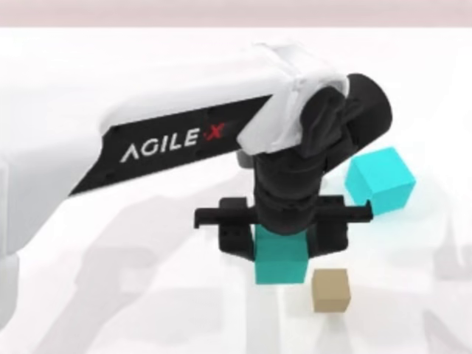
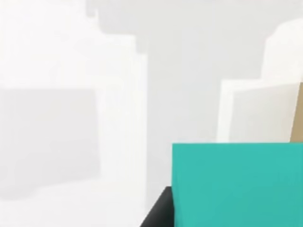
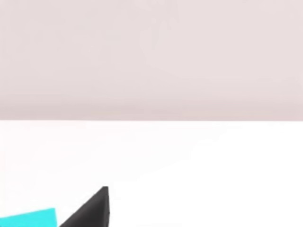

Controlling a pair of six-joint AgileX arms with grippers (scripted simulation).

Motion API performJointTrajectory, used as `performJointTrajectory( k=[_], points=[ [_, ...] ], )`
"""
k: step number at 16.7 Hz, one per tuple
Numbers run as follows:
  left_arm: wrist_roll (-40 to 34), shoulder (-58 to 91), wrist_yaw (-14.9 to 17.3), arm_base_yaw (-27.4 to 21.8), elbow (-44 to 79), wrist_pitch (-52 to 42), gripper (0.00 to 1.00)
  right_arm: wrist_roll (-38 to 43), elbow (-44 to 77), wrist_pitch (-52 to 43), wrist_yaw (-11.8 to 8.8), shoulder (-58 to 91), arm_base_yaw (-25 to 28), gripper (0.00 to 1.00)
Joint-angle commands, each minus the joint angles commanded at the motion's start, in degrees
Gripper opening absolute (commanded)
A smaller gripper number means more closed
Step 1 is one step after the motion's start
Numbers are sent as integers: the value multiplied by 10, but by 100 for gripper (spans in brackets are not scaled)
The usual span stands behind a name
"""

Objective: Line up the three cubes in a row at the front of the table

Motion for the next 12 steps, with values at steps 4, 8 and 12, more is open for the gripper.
performJointTrajectory(
  k=[4,8,12],
  points=[
    [1,3,0,2,-1,3,0,0,0,0,0,0,0,100],
    [1,16,0,1,-45,61,0,0,0,0,0,0,0,100],
    [0,34,0,-1,-100,135,0,0,0,0,0,0,0,100]
  ],
)
